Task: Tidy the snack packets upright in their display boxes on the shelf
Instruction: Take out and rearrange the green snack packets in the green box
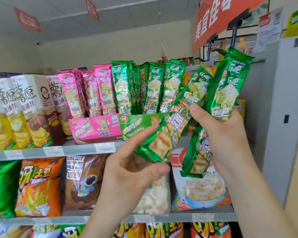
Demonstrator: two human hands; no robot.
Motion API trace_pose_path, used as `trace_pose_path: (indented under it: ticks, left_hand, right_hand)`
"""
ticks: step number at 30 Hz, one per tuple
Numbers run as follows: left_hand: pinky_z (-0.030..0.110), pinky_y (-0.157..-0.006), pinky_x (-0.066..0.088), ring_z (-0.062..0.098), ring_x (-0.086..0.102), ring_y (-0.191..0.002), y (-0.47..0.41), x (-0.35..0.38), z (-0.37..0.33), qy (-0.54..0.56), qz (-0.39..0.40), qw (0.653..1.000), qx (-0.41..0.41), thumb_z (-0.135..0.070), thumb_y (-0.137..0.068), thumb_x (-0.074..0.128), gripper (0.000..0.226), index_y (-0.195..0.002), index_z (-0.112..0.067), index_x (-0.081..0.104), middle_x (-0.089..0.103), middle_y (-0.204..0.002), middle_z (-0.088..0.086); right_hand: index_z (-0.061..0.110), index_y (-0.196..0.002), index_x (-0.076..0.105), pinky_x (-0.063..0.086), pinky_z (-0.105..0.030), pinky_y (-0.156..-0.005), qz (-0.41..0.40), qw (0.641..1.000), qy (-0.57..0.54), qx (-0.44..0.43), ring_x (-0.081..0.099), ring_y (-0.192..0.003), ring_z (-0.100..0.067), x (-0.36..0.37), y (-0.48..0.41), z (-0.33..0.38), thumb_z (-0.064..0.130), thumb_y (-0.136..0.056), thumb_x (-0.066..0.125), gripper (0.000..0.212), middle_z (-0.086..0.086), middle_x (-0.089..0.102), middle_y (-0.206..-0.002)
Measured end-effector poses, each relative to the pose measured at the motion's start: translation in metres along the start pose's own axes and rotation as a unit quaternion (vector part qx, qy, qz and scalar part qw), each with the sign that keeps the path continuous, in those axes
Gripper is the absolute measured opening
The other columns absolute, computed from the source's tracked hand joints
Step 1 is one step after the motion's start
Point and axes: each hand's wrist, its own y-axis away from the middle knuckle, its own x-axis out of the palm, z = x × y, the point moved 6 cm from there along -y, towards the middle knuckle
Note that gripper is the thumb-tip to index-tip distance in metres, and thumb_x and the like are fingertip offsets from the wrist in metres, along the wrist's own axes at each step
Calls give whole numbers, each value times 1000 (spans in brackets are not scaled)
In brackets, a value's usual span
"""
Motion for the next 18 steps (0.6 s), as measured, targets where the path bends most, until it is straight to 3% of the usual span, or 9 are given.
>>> trace_pose_path:
  ticks: [4, 7, 10, 11, 13, 15, 18]
  left_hand:
    - [56, -74, 58, 41, 71, -84, 0, -11, -5, -57, -16, 998, 31, -60, -86, 59, 49, -129, -37, 61, 72, -100, 9]
    - [33, -69, 60, 33, 73, -82, 2, -11, -4, -6, -31, 999, 28, -56, -93, 51, 44, -130, -34, 61, 73, -104, 6]
    - [29, -64, 58, 36, 73, -77, 2, -15, -2, 24, -84, 996, -6, -49, -94, 49, 35, -120, -34, 66, 74, -103, 6]
    - [28, -59, 57, 34, 73, -72, 2, -18, -3, 26, -113, 993, -13, -44, -94, 48, 31, -114, -33, 69, 74, -96, 6]
    - [25, -47, 50, 27, 70, -59, 2, -25, -7, -1, -161, 987, -3, -33, -95, 46, 28, -101, -31, 73, 71, -80, 4]
    - [23, -39, 43, 19, 63, -50, 0, -35, -16, -38, -183, 982, 18, -28, -94, 43, 31, -92, -30, 74, 66, -69, 1]
    - [23, -41, 44, 9, 57, -49, -5, -55, -34, -90, -186, 978, 36, -31, -93, 48, 29, -86, -30, 75, 64, -67, -4]
  right_hand:
    - [21, -122, 60, 56, -23, -82, 29, 999, -22, 8, 69, -104, -10, 12, -2, -1, 31, -69, 82, 58, 8, 73, -112]
    - [21, -123, 59, 56, -20, -77, 42, 999, -21, 11, 70, -102, -9, 15, -3, 0, 28, -71, 82, 57, 8, 73, -111]
    - [21, -132, 52, 57, -37, -87, 41, 999, 16, 16, 67, -109, -11, 14, -1, -5, 40, -61, 87, 82, 6, 69, -121]
    - [22, -138, 47, 53, -46, -95, 41, 998, 37, 27, 63, -116, -14, 15, 0, -8, 48, -54, 89, 97, 4, 65, -129]
    - [23, -144, 39, 44, -53, -105, 42, 994, 88, 41, 55, -127, -20, 16, 3, -9, 64, -45, 87, 118, 2, 56, -140]
    - [23, -138, 45, 47, -51, -102, 43, 991, 125, 14, 59, -121, -24, 13, 6, -4, 63, -49, 85, 105, 0, 61, -133]
    - [26, -118, 54, 56, -41, -91, 12, 991, 123, -49, 70, -101, -18, -5, 1, 9, 39, -67, 84, 61, 2, 71, -112]
